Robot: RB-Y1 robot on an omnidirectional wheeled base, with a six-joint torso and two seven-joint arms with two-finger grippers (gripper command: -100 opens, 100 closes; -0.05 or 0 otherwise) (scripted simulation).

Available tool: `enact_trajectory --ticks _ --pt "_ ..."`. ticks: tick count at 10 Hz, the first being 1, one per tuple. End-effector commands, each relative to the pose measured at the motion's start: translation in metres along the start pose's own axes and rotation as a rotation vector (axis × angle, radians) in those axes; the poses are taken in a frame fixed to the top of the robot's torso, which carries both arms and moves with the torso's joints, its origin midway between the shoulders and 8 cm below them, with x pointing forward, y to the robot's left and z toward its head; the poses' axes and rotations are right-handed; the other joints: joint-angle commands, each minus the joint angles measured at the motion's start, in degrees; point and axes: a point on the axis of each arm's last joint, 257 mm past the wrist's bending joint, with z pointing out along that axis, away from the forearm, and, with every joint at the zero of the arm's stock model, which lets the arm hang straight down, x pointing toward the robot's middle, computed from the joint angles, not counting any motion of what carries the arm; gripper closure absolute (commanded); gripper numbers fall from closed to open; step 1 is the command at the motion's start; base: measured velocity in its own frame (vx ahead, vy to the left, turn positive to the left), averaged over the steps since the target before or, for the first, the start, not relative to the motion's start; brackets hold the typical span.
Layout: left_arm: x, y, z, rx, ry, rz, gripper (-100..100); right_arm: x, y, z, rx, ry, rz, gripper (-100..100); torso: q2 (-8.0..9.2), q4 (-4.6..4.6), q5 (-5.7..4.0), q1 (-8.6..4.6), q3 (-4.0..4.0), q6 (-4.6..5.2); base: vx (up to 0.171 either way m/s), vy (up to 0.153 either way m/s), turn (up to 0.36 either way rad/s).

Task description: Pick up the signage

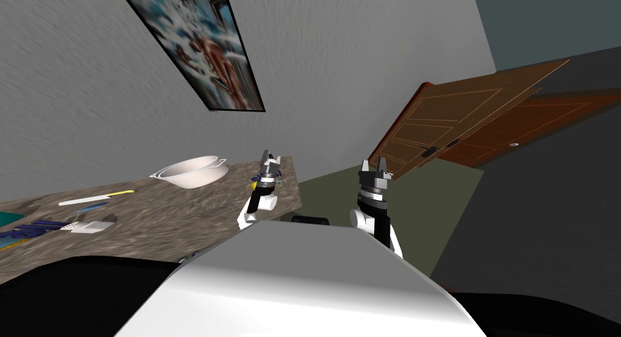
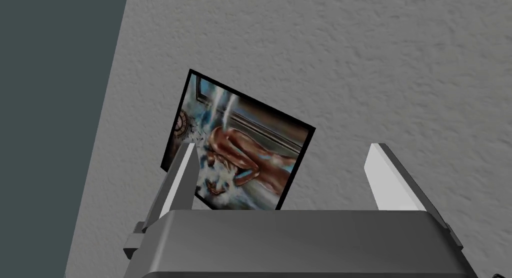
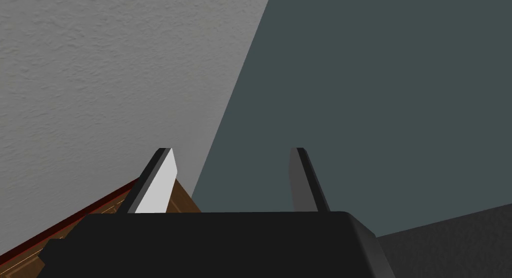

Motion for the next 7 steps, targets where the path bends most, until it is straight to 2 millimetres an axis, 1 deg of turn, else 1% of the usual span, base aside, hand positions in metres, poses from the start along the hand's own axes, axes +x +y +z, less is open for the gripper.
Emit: enact_trajectory --ticks 1,2,3,4,5,6,7 --pt "0.002 0.016 0.009 -0.039 0.006 -0.034 -100 0.0 0.0 0.0 0.0 0.0 0.0 0 0.0 0.0 0.0 0.0 0.0 0.0 -0.025 -0.069 -0.001" --pt "0.006 0.033 0.014 -0.073 0.014 -0.081 -100 0.0 0.0 0.0 0.0 0.0 0.0 0 0.01 0.01 0.0 0.06 0.01 -0.01 -0.028 -0.063 -0.008" --pt "0.007 0.037 0.017 -0.089 0.015 -0.082 -100 0.0 0.0 0.0 0.0 0.0 0.0 0 0.02 0.01 0.01 0.08 0.02 -0.01 -0.023 -0.044 -0.004" --pt "0.011 0.054 0.023 -0.126 0.021 -0.129 -100 0.0 0.0 0.0 0.0 0.0 0.0 0 0.02 0.01 0.02 0.14 0.01 -0.01 -0.018 -0.05 -0.011" --pt "0.012 0.058 0.026 -0.142 0.022 -0.13 -100 0.0 0.0 0.0 0.0 0.0 0.0 0 0.0 0.0 0.03 0.13 0.0 -0.01 -0.014 -0.045 -0.002" --pt "0.016 0.075 0.029 -0.182 0.025 -0.175 -100 0.0 0.0 0.0 0.0 0.0 0.0 0 0.0 0.0 0.02 0.15 0.0 -0.02 -0.022 -0.055 0.0" --pt "0.018 0.08 0.035 -0.197 0.029 -0.176 -100 0.0 0.0 0.0 0.0 0.0 0.0 0 0.0 0.0 0.02 0.11 0.0 -0.01 -0.019 -0.048 -0.001"
